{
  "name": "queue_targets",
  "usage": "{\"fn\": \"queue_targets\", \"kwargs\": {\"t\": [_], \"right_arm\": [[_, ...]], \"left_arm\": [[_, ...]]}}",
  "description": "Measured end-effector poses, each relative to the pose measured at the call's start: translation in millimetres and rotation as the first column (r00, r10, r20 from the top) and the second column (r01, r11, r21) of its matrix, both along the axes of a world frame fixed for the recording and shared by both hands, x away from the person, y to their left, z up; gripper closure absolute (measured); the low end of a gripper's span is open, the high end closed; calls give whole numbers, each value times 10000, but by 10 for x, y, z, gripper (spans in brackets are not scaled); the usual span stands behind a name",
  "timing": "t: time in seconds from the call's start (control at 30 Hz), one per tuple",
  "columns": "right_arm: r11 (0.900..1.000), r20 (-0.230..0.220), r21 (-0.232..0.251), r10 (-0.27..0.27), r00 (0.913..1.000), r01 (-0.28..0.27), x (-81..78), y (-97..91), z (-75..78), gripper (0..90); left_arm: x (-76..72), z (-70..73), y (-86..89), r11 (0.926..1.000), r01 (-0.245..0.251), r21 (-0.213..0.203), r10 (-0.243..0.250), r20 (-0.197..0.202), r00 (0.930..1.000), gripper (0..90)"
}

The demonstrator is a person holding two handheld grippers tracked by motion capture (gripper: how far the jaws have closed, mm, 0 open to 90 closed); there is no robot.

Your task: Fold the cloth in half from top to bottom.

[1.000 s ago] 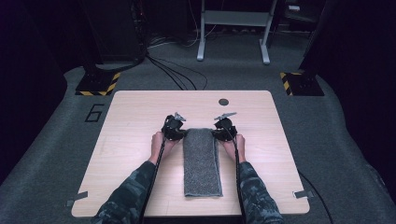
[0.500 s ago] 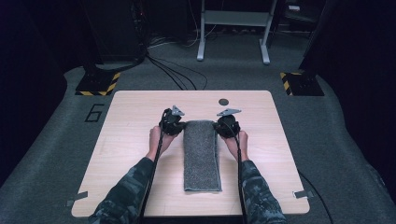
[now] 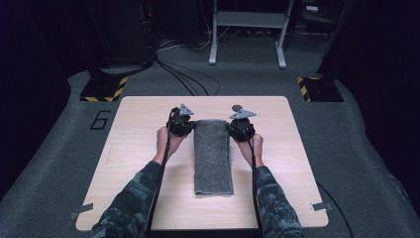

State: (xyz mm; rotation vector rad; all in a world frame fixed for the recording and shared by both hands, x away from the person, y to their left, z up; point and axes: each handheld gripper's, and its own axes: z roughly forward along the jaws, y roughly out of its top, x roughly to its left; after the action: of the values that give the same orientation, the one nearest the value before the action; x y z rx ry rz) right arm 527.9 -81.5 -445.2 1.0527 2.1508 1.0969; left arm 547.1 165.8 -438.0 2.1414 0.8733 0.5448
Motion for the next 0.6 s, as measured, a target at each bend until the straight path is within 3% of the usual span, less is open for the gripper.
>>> {"fn": "queue_targets", "kwargs": {"t": [0.37,0.6], "right_arm": [[9997,373,209,98,9993,-106,-12,-6,135,876],[9994,516,278,181,9985,-196,-100,-34,105,876]], "left_arm": [[-40,117,4,10000,90,-27,-89,332,9994,867],[-93,139,-4,9999,172,12,-172,492,9986,867]]}}
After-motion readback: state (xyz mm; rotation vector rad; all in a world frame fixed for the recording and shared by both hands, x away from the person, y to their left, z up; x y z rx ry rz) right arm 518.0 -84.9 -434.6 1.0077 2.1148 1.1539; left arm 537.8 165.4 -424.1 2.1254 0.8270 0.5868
